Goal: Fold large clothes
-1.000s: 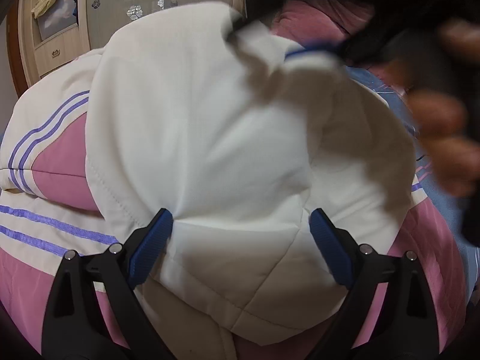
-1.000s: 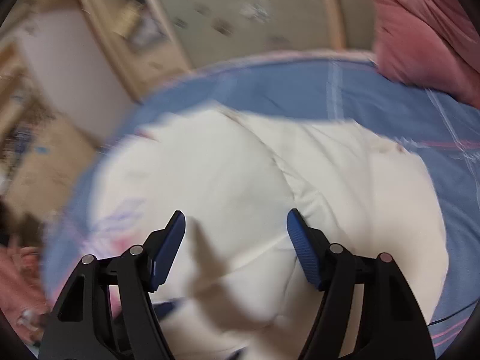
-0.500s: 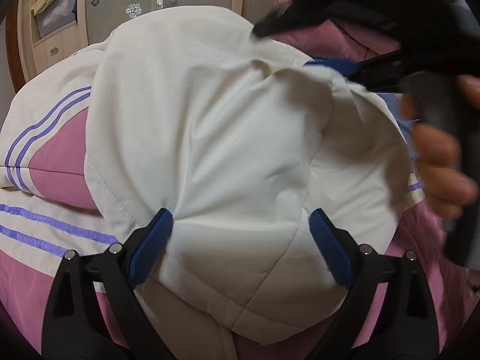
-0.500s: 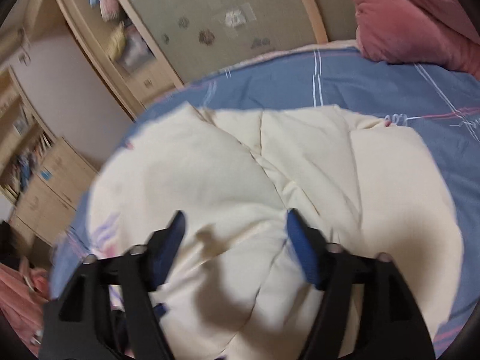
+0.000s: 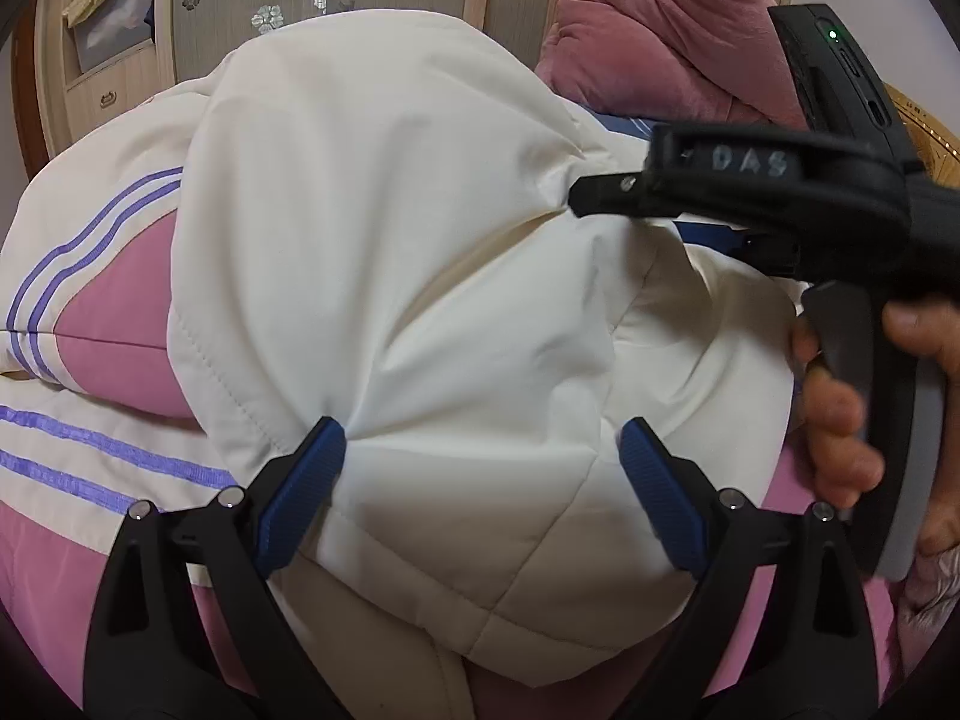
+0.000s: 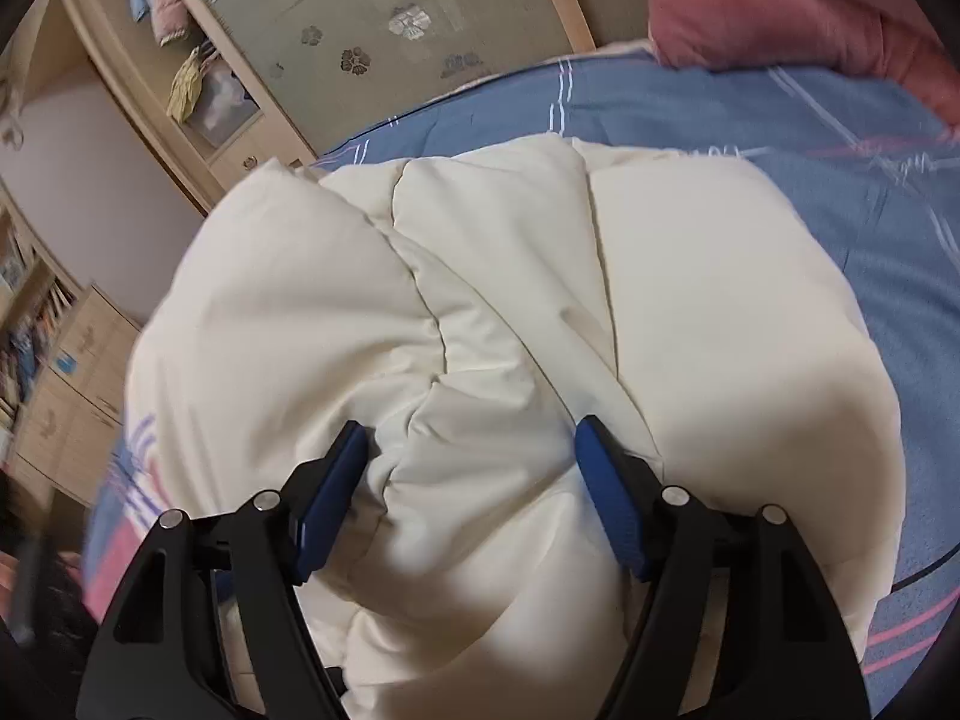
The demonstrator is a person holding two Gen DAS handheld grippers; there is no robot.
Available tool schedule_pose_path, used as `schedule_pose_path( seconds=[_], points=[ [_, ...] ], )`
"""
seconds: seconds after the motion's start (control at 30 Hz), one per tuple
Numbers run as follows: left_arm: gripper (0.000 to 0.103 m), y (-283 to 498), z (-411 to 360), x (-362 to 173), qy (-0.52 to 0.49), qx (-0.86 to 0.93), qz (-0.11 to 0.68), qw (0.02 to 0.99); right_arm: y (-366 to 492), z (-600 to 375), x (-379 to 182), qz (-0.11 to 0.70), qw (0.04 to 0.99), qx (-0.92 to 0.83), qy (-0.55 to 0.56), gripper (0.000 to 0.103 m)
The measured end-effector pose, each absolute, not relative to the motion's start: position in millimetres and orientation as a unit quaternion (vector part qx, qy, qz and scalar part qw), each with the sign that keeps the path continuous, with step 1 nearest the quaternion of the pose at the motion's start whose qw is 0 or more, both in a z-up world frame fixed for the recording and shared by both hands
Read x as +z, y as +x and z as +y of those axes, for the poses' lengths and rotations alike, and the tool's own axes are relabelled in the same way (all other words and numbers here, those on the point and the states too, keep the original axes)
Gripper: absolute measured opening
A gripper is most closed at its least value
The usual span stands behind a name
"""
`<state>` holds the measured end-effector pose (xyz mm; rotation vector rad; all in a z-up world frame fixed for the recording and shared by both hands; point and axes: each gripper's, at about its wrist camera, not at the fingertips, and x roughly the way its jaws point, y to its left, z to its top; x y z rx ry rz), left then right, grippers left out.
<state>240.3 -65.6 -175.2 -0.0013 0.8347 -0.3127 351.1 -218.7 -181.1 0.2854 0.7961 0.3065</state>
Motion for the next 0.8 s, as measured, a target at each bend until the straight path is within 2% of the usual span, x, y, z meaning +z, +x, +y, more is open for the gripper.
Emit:
schedule_pose_path(
  seconds=[0.1,0.3,0.43,0.5,0.6,0.67,0.8],
  points=[
    [0.095,242,-65,-174,-0.001,-0.152,0.403,0.903,341,-213,-176,0.375,0.910,0.134,0.119,0.072],
    [0.095,220,-45,-140,-0.045,-0.176,0.372,0.911,265,-240,-134,0.308,0.925,0.152,0.161,0.074],
    [0.095,178,-19,-109,-0.048,-0.152,0.353,0.922,207,-264,-141,0.336,0.916,0.137,0.169,0.074],
    [0.099,156,-1,-103,-0.047,-0.130,0.349,0.927,183,-272,-157,0.360,0.912,0.115,0.160,0.074],
    [0.099,140,23,-123,-0.068,-0.106,0.386,0.914,153,-275,-198,0.422,0.889,0.082,0.157,0.075],
    [0.099,135,29,-155,-0.082,-0.102,0.434,0.891,135,-270,-213,0.415,0.893,0.075,0.155,0.075],
    [0.099,112,7,-174,0.027,-0.075,0.413,0.907,114,-241,-213,0.408,0.907,0.055,0.082,0.082]
  ],
)
